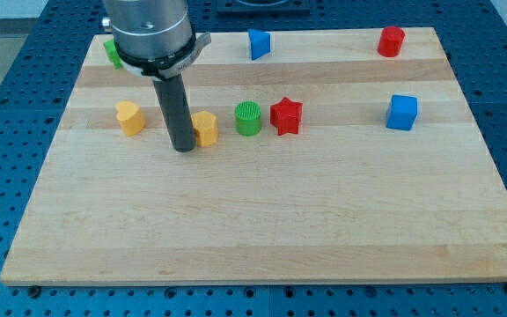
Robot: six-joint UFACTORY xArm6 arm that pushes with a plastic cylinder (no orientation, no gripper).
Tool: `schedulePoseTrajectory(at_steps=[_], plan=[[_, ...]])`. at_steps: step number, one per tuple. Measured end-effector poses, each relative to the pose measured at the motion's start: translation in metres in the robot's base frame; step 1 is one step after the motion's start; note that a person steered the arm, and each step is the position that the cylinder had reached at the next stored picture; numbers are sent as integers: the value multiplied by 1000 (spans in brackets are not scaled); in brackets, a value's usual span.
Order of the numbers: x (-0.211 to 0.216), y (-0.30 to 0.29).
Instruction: Push the green star in between the yellow blocks
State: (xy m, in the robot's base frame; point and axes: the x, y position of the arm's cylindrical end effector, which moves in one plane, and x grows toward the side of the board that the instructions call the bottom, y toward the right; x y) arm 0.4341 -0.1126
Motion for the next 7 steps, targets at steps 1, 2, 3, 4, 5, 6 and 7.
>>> schedulePoseTrajectory(at_steps=[1, 2, 3, 4, 5, 6, 7], plan=[[-9, 0], [-12, 0], [-14, 0], [-14, 0], [10, -29], [18, -99], [-7, -191]])
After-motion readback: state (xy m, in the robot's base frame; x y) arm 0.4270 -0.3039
